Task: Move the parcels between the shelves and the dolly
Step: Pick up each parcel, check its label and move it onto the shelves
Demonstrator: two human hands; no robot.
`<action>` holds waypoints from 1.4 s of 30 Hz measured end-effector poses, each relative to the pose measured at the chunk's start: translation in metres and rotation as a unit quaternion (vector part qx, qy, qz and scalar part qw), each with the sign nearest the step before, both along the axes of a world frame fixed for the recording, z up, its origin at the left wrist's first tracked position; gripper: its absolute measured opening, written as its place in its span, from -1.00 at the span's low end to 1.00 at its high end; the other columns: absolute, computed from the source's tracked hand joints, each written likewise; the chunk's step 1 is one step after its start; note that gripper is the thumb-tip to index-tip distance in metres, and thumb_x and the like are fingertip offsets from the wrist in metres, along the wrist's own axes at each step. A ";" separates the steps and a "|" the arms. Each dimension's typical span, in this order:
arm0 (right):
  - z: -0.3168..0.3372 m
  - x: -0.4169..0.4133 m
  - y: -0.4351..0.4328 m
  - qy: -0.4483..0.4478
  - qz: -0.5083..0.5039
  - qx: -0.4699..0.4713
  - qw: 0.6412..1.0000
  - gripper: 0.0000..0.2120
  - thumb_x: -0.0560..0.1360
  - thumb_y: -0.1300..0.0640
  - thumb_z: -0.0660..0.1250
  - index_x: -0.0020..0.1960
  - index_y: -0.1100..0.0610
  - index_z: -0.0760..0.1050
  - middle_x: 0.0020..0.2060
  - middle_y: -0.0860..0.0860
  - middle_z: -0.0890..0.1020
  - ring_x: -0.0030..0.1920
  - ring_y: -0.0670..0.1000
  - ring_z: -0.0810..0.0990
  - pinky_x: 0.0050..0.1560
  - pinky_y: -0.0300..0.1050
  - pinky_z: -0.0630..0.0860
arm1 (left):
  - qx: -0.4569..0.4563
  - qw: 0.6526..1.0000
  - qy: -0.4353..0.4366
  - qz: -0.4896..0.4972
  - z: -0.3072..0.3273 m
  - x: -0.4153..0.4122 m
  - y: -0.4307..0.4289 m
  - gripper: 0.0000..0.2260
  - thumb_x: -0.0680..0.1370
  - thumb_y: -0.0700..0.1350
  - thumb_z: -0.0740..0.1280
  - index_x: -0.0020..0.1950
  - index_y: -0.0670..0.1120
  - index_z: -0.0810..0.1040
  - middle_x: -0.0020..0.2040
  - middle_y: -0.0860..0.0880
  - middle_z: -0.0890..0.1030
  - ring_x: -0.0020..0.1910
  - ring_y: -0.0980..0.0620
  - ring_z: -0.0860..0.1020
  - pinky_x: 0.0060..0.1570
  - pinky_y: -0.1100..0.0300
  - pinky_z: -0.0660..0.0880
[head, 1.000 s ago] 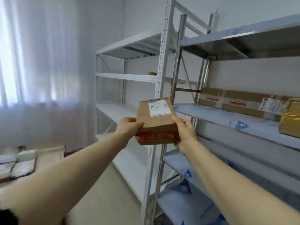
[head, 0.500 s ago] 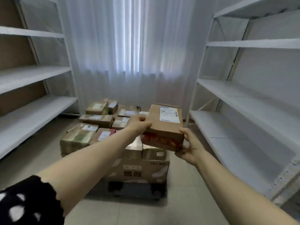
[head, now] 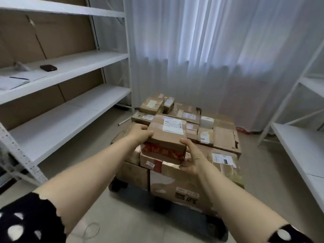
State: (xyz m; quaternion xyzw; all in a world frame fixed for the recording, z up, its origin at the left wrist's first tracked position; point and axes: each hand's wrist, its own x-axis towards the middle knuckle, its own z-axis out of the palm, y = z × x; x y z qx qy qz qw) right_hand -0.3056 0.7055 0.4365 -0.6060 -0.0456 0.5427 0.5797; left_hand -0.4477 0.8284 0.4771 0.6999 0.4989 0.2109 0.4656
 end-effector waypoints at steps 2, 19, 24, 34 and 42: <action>-0.004 0.000 0.053 0.025 0.017 0.006 1.000 -0.49 0.40 -0.04 0.43 0.25 0.14 0.38 -0.04 0.22 0.56 -0.07 0.16 0.56 -0.32 -0.04 0.47 | -0.017 0.999 -0.005 0.041 0.002 -0.003 0.044 -0.64 0.55 -0.17 0.33 0.35 -0.17 0.48 0.19 -0.09 0.56 0.10 -0.04 0.55 0.14 0.11 0.51; -0.047 -0.101 0.435 0.022 0.114 0.011 0.993 -0.53 0.38 -0.03 0.42 0.22 0.11 0.44 -0.04 0.16 0.57 -0.08 0.10 0.53 -0.04 -0.08 0.41 | -0.029 0.989 0.050 0.136 -0.035 -0.131 0.398 -0.82 0.54 -0.13 0.32 -0.04 -0.24 0.62 -0.21 -0.10 0.54 -0.29 0.03 0.47 -0.26 0.20 0.37; -0.055 -0.143 0.533 0.021 0.093 0.023 0.995 -0.45 0.38 -0.14 0.42 0.26 0.11 0.45 -0.01 0.18 0.57 -0.03 0.12 0.53 0.20 -0.01 0.36 | -0.028 0.992 0.058 0.105 -0.036 -0.171 0.507 -0.81 0.53 -0.13 0.32 0.02 -0.22 0.64 0.00 -0.18 0.63 -0.04 -0.09 0.58 0.04 0.10 0.49; -0.067 -0.129 0.667 -0.016 0.033 -0.004 0.999 -0.41 0.37 -0.17 0.41 0.28 0.11 0.40 0.00 0.11 0.60 0.00 0.08 0.55 0.15 -0.05 0.36 | -0.042 0.997 0.057 -0.011 -0.054 -0.151 0.667 -0.81 0.53 -0.19 0.29 0.05 -0.25 0.61 -0.10 -0.12 0.61 -0.18 -0.01 0.54 -0.06 0.16 0.48; -0.092 -0.062 0.824 -0.016 -0.035 0.004 0.999 -0.43 0.29 -0.16 0.47 0.18 0.16 0.53 0.06 0.16 0.64 0.01 0.12 0.60 0.21 0.02 0.44 | -0.023 0.993 0.086 -0.076 -0.061 -0.066 0.830 -0.81 0.56 -0.23 0.23 0.11 -0.25 0.55 0.00 -0.19 0.58 -0.15 -0.03 0.51 -0.26 0.24 0.42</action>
